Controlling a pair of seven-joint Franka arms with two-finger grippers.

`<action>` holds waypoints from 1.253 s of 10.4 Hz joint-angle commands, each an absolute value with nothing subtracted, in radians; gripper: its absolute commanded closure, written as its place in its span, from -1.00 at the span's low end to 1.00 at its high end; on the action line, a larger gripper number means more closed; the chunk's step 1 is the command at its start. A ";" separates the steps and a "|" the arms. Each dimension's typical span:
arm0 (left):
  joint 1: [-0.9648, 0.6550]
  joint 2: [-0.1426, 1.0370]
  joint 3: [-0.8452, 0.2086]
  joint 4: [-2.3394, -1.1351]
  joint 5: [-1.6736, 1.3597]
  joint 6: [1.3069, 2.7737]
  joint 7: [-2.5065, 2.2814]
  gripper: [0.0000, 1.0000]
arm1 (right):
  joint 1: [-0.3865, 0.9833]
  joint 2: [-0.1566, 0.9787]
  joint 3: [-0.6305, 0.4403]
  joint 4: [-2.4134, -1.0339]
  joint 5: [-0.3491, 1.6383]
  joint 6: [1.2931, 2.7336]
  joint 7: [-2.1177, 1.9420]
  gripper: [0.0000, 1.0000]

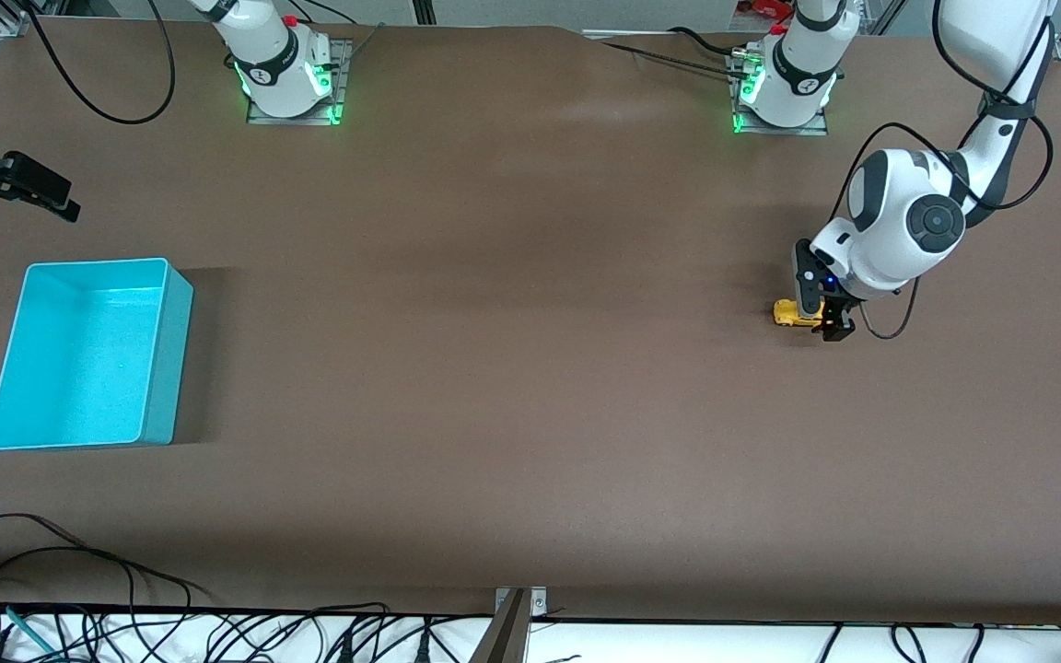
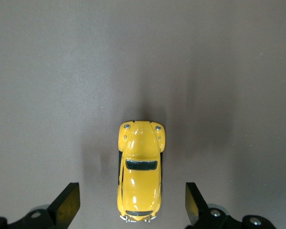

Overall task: Wind up and store yellow beetle car
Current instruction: 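Lower the left gripper and close it on the yellow car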

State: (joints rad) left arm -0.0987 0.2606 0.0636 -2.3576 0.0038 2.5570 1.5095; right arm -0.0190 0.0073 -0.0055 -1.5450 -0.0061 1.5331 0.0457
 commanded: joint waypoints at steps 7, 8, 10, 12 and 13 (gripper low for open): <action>-0.083 0.299 0.061 -2.355 -0.014 2.591 1.554 -0.01 | -0.020 0.005 -0.005 -1.532 0.009 1.523 0.055 -1.00; -0.083 0.302 0.061 -2.353 -0.015 2.592 1.554 0.08 | -0.020 0.006 -0.006 -1.532 0.009 1.523 0.054 -1.00; -0.083 0.307 0.061 -2.353 -0.014 2.592 1.554 0.31 | -0.020 0.005 -0.006 -1.532 0.008 1.523 0.054 -1.00; -0.083 0.305 0.061 -2.352 -0.014 2.592 1.554 0.76 | -0.020 0.005 -0.005 -1.532 0.008 1.523 0.054 -1.00; -0.083 0.305 0.061 -2.350 -0.014 2.592 1.555 0.97 | -0.020 0.005 -0.005 -1.532 0.008 1.523 0.052 -1.00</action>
